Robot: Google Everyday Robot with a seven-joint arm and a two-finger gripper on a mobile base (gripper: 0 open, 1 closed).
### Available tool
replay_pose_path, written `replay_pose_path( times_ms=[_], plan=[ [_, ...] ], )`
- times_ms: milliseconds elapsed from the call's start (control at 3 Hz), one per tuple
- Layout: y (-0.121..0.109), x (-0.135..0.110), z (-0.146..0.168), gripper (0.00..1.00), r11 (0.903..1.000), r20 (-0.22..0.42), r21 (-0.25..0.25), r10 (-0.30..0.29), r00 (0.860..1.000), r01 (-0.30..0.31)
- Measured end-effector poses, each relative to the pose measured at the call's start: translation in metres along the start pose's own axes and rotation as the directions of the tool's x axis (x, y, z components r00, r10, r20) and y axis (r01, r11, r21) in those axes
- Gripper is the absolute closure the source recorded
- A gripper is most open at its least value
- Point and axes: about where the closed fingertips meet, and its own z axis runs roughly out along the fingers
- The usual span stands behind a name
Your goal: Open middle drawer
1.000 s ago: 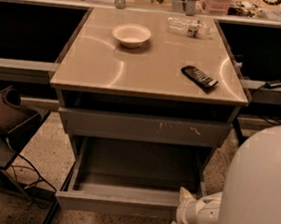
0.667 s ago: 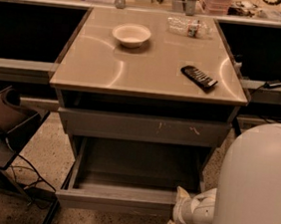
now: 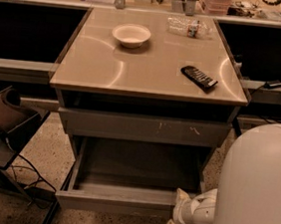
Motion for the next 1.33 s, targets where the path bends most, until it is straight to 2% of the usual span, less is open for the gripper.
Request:
replay_pose_path(
  times_ms=[1000,1333],
  plan=[
    [-0.006,-0.001,-0.014,0.89,1.0000,0.000,0.000,0.000,1.000,0.000],
    [-0.004,0.006,-0.020,1.00,0.9998,0.008,0.014,0.010,1.000,-0.011]
  ],
)
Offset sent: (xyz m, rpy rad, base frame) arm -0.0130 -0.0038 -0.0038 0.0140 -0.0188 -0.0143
